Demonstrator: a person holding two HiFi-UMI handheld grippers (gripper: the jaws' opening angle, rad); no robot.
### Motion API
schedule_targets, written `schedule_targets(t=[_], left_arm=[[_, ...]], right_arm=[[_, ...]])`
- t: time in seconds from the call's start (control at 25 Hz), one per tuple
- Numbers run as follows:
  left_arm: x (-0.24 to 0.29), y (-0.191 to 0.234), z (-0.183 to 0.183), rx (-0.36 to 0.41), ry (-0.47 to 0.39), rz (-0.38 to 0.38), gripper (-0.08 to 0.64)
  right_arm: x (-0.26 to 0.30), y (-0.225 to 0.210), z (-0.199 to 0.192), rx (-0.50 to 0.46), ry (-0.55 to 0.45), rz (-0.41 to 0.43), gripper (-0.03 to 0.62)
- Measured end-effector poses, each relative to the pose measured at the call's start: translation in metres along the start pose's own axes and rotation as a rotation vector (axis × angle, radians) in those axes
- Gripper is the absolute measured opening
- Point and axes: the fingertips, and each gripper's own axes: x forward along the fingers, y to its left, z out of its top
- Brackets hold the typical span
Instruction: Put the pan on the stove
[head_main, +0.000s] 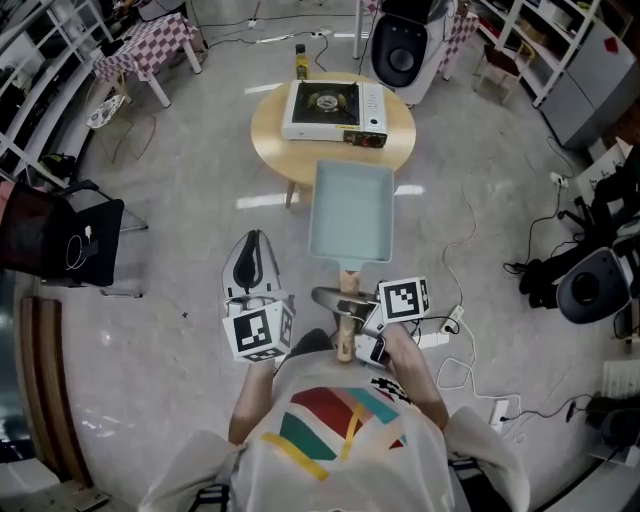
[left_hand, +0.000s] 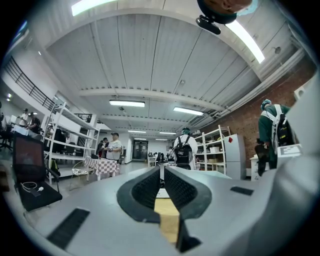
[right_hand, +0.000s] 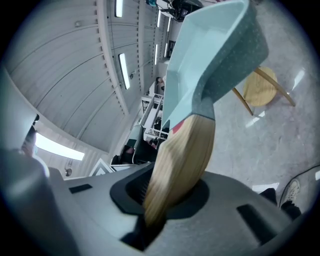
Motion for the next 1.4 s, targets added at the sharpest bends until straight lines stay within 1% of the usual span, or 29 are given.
schedule_targets(t=[0.08,0.16,0.2,0.4,0.48,0.56,0.64,0.76,0.84,0.96,1.12,1.24,1.4], left_arm=[[0.001,0.001,-0.004,-0.043,0.015,0.017,0.021],[0.000,0.004,-0.008,-0.077,0.026,0.031,0.022],[-0.001,0.006,-0.009,-0.080,0.027,0.038,0.021],[-0.007,0.011,-0.007,-0.087,0.023,0.074,0.022],[-0.007,0.012,-0.007,-0.084,0.024,0.084,0.021],[-0.006,0.012,-0.008,-0.082,0.025,0.088,0.021],[-0.003,0.010,-0.008,-0.082,0.029,0.082,0.021],[0.004,0.003,-0.006,-0.095,0.023,0.060,0.021],[0.010,-0.002,-0.004,-0.100,0.015,0.044,0.022],[0.019,-0.007,-0.005,-0.105,0.009,0.022,0.022],[0.033,-0.009,-0.007,-0.119,0.007,0.013,0.021],[0.045,-0.012,-0.009,-0.120,0.006,0.008,0.021],[0.066,-0.017,-0.014,-0.111,0.029,-0.015,0.021]], right_arm=[[-0.004,0.000,0.003,0.010,0.004,0.014,0.035],[-0.004,0.001,0.001,0.058,0.002,0.030,0.037],[-0.005,0.000,-0.001,0.061,0.007,0.027,0.037],[-0.013,-0.006,0.000,-0.019,0.040,-0.009,0.036],[-0.015,-0.006,-0.001,-0.017,0.037,-0.001,0.037],[-0.017,-0.004,-0.003,0.010,0.029,0.020,0.034],[-0.017,-0.002,-0.006,0.023,0.026,0.037,0.029],[-0.017,0.001,-0.002,-0.028,0.037,0.036,0.028],[-0.016,0.004,0.002,-0.043,0.037,0.041,0.028],[-0.015,0.006,0.006,0.001,0.022,0.053,0.028],[-0.018,0.003,0.014,-0.033,0.026,0.035,0.028],[-0.023,-0.002,0.024,-0.036,0.019,0.023,0.028],[-0.024,-0.005,0.042,-0.044,-0.009,0.023,0.028]])
